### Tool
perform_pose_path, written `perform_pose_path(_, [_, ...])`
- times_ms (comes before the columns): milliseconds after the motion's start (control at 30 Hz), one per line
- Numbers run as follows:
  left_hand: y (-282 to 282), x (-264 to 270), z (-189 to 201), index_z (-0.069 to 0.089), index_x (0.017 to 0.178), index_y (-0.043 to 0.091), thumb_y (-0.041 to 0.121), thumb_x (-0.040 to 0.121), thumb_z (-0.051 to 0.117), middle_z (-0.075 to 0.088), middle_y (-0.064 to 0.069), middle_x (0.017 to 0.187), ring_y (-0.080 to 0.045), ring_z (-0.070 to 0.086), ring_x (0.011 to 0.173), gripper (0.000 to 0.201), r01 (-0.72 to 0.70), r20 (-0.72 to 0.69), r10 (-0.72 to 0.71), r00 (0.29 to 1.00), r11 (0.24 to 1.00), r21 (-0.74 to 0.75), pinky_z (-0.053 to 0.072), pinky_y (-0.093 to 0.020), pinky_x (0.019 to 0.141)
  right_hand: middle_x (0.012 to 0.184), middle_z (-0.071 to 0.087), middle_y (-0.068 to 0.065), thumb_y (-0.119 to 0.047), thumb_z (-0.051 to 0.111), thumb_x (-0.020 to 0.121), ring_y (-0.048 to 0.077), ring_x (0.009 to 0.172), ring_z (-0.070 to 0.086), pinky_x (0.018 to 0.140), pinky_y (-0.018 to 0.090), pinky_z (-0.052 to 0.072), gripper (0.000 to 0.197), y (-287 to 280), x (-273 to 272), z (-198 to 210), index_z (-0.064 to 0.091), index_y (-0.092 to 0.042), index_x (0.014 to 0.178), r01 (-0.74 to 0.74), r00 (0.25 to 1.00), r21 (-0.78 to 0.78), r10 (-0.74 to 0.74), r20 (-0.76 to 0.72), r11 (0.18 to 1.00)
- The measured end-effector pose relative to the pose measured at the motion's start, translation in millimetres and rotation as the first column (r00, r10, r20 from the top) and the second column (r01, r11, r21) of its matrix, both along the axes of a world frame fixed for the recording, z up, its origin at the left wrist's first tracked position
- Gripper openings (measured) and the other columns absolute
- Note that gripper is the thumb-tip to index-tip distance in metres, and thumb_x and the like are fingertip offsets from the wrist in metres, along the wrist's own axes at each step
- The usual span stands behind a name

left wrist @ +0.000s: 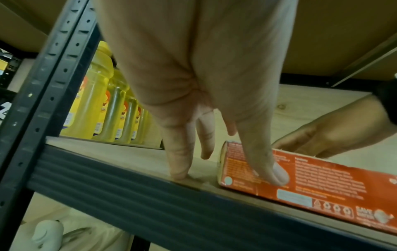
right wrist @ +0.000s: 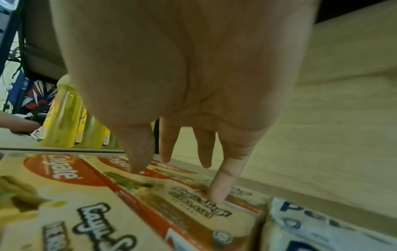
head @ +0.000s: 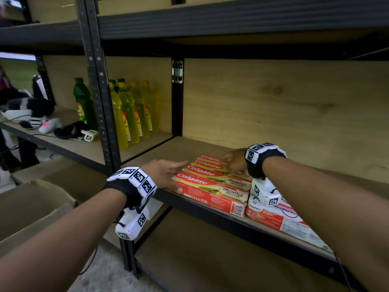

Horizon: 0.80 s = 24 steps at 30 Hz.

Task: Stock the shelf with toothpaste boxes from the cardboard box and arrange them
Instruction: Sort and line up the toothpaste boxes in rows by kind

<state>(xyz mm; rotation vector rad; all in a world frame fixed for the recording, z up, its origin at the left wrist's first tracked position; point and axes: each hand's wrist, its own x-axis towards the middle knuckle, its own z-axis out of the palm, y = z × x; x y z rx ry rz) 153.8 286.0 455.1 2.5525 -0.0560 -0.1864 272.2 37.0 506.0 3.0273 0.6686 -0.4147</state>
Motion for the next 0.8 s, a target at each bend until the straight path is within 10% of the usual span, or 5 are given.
perform_pose_path(100, [-0.1, 0.0, 6.3, 0.018, 0.150, 0.048, 0.057, 0.067, 0.081, 0.049, 0.021, 0.142, -0.003, 0.048, 0.131, 0.105, 0.019, -0.023, -0.019, 1.000, 1.000, 0.020, 0.035, -0.032, 0.111, 0.162, 0.026, -0.001, -0.035, 0.051, 0.102, 0.025, 0.147, 0.029, 0.113, 0.036, 0.033, 0.058, 5.9, 1.9, -4.8, 0.029, -0.034, 0.155, -0.005, 0.996, -0.030, 0.003, -0.084, 1.000])
perform_pose_path(367, [-9.1, 2.0, 13.3, 0.029, 0.149, 0.044, 0.037, 0.081, 0.077, 0.050, 0.017, 0.143, -0.003, 0.047, 0.131, 0.085, 0.068, -0.037, -0.067, 0.997, 0.998, 0.017, 0.035, -0.012, 0.093, 0.162, 0.026, -0.003, -0.025, 0.052, 0.101, 0.023, 0.147, 0.029, 0.113, 0.031, 0.032, 0.059, 10.3, -3.2, -3.6, 0.030, -0.037, 0.154, -0.039, 0.999, -0.121, 0.035, -0.038, 0.992])
perform_pose_path(800, [-35.2, -17.2, 6.5, 0.041, 0.142, 0.050, 0.049, 0.089, 0.064, 0.053, 0.005, 0.142, -0.018, 0.054, 0.122, 0.057, -0.056, 0.103, 0.023, 0.994, 0.944, 0.326, 0.042, -0.031, 0.100, 0.151, 0.045, -0.010, -0.016, 0.043, 0.088, 0.018, 0.132, 0.049, 0.102, 0.030, 0.044, 0.056, -10.9, -52.4, 11.1, 0.055, -0.048, 0.134, -0.031, 0.999, 0.042, 0.032, -0.013, 0.999])
